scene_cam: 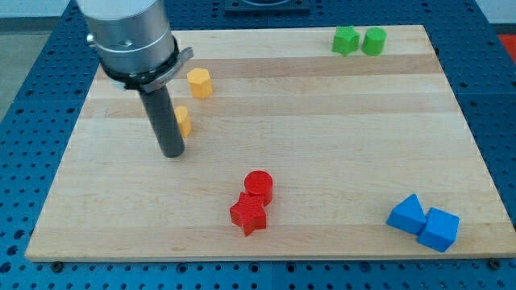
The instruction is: Push the heart above the red circle
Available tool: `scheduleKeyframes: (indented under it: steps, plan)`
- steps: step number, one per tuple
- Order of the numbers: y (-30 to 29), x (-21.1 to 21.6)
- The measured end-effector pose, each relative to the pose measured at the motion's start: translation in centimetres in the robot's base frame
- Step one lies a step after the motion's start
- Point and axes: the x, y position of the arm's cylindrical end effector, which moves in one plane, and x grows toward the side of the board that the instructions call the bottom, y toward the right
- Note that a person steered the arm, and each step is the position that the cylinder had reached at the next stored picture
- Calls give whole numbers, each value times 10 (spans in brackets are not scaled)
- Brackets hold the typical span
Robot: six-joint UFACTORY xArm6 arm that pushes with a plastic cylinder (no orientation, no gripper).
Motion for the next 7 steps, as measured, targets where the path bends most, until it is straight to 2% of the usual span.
scheduleKeyframes:
  steps: [1, 3, 4, 5, 7]
  plan:
    - [-20, 11]
    - [-32, -61]
    - [-32, -56]
    - [-15, -55]
    - [87, -55]
